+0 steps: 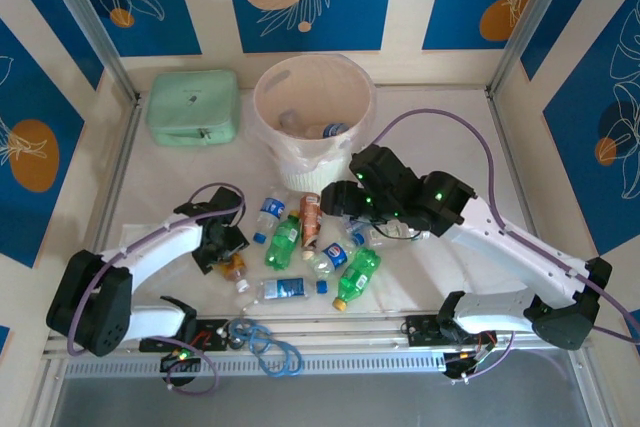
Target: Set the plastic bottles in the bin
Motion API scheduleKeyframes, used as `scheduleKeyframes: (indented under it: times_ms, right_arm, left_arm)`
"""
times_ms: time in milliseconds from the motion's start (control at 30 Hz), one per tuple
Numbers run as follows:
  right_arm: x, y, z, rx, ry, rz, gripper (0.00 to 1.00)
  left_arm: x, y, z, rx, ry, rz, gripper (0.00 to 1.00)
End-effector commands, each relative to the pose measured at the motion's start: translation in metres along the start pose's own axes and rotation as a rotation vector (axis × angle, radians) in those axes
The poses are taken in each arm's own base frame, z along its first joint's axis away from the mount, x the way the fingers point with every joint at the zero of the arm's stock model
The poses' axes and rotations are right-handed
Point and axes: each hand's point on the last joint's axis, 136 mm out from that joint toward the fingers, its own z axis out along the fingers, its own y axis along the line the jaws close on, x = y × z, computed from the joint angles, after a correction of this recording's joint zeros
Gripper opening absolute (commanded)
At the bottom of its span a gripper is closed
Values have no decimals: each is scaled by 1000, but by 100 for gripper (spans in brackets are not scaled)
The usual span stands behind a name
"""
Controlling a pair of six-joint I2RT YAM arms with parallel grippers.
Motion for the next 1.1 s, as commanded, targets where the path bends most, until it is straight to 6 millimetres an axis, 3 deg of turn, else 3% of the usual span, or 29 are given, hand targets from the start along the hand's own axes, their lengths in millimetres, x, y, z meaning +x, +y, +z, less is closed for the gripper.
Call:
scheduleKeyframes:
  times_ms: [0,267,500,600,733,900,1067]
  right_arm:
    - [3,-2,-1,4,-5,16,63]
    - [10,4,5,3,14,4,63]
    - [16,24,8,-45,27,-47,63]
    - [25,55,7,-132,40,-142,62]
    - [31,84,8,-188,59,-205,63]
    - [32,105,15,-225,75,-231,63]
    - [41,118,22,-254,118,-257,58]
  left_arm:
    - [-9,-1,0,-13,-21,10,74]
    - [-12,-10,0,19,-12,14,63]
    - [-15,-35,-22,166,4,19,57]
    - [-20,-51,-45,277,-14,12,55]
    - [-32,-82,-94,521,-56,-16,55]
    - [-40,-121,-155,812,-42,-45,57]
    - [-43,-147,-204,1005,-27,-18,56]
